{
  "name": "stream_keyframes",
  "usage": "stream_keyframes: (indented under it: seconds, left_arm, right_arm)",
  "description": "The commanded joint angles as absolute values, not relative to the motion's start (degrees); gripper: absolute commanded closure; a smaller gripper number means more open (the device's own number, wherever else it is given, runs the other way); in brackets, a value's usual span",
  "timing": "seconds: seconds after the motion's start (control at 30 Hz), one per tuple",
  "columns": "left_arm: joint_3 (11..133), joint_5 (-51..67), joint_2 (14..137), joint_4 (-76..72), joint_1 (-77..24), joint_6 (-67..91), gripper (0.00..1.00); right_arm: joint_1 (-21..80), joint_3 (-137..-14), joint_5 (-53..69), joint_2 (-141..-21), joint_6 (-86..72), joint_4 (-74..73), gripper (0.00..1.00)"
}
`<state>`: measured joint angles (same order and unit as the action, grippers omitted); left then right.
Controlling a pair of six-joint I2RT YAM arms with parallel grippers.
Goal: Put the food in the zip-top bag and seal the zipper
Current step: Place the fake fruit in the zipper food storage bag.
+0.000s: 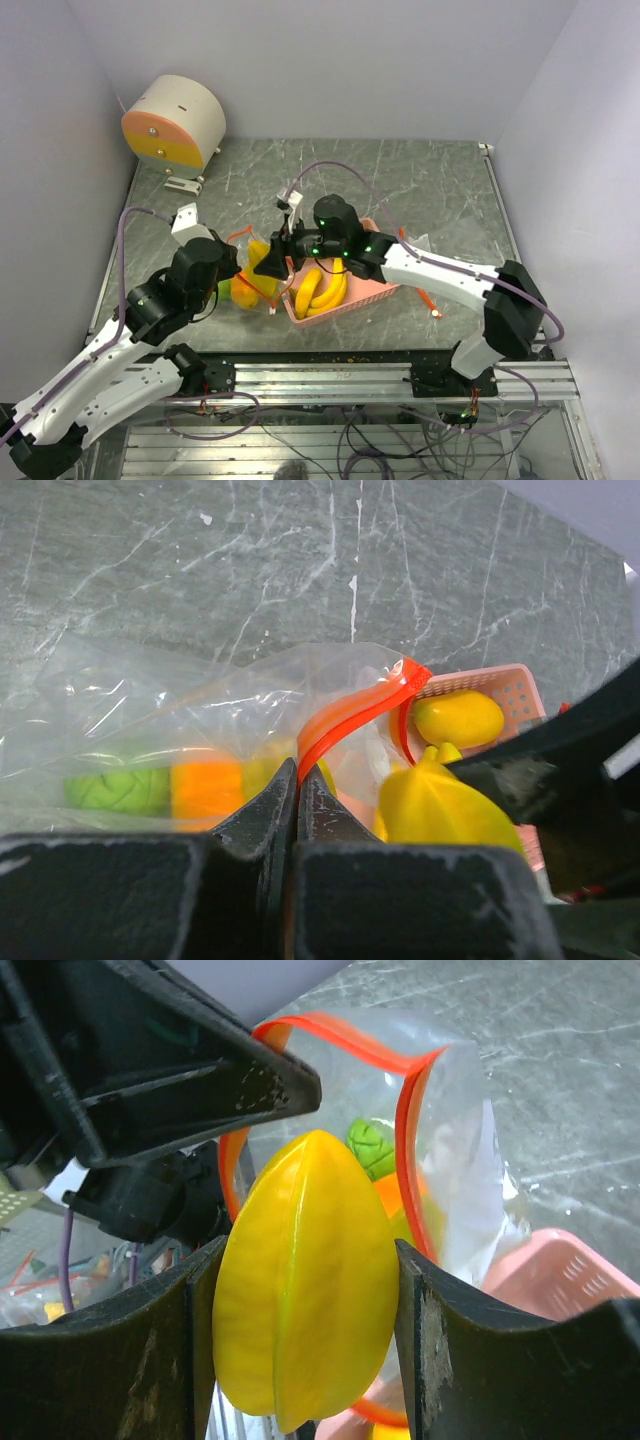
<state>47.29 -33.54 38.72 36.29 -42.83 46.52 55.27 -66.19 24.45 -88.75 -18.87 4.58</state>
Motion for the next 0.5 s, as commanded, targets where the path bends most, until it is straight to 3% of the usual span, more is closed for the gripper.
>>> stream_keyframes:
  seconds: [0.0,0.27,0.47]
  left_arm:
    - [48.0,-32.6,38.0,35.5,-42.6,46.9,0.93]
    - [49.2,-31.7,37.2,36.4,-42.6,46.7,0.93]
    - [49.0,-30.5,37.8,35.8,-42.6,46.8,0.93]
  right_arm:
    - [55.8,-69.8,26.7,-93.0,-18.2,8.9,0.68]
    - [56.8,-73.4,19.0,-98.2,-15.9,5.7,0.67]
    - [60.7,-78.1,4.4,-102.1,-12.0,0.1,0.56]
